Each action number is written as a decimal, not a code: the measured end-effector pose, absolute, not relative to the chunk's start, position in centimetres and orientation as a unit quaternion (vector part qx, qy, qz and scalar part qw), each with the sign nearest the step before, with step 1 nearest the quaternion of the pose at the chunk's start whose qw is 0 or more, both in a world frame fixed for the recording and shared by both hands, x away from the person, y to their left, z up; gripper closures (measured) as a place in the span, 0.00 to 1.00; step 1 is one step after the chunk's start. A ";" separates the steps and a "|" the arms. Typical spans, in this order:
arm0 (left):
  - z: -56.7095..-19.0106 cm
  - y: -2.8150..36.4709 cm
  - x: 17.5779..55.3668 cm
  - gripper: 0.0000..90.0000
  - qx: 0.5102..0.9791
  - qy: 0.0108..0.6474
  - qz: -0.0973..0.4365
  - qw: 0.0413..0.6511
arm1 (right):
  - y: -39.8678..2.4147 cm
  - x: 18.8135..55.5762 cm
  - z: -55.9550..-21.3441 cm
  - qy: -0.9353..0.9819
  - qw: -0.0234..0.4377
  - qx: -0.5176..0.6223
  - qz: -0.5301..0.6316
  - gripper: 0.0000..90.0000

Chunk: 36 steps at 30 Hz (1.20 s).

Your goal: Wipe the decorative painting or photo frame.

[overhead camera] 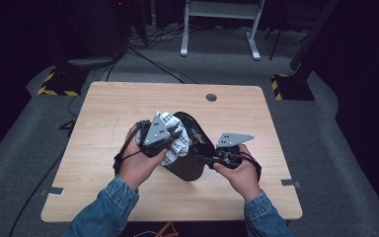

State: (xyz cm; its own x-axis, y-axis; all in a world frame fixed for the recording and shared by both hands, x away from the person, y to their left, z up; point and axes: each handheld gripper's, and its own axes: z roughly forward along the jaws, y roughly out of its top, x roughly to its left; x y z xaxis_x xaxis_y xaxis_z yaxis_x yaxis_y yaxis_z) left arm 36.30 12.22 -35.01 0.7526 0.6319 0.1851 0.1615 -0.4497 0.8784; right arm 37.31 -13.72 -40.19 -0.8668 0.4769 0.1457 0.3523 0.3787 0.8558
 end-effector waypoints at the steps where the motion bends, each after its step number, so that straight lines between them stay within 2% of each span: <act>1: -35.1 12.4 36.4 0.91 0.812 0.247 0.253 0.464 | -13.8 37.3 -40.2 0.828 0.062 0.251 0.498 0.88; 20: -36.6 15.3 37.8 0.91 0.803 0.297 0.251 0.452 | -13.9 37.4 -40.2 0.827 0.060 0.253 0.499 0.88; 25: -36.6 14.8 37.5 0.90 0.802 0.300 0.249 0.452 | -13.8 37.4 -40.2 0.827 0.063 0.254 0.497 0.88; 33: -36.0 11.8 36.2 0.90 0.816 0.252 0.233 0.464 | -13.7 37.3 -40.2 0.827 0.066 0.256 0.497 0.88; 36: -35.9 11.2 36.1 0.90 0.820 0.243 0.242 0.459 | -13.8 37.3 -40.2 0.827 0.067 0.258 0.495 0.88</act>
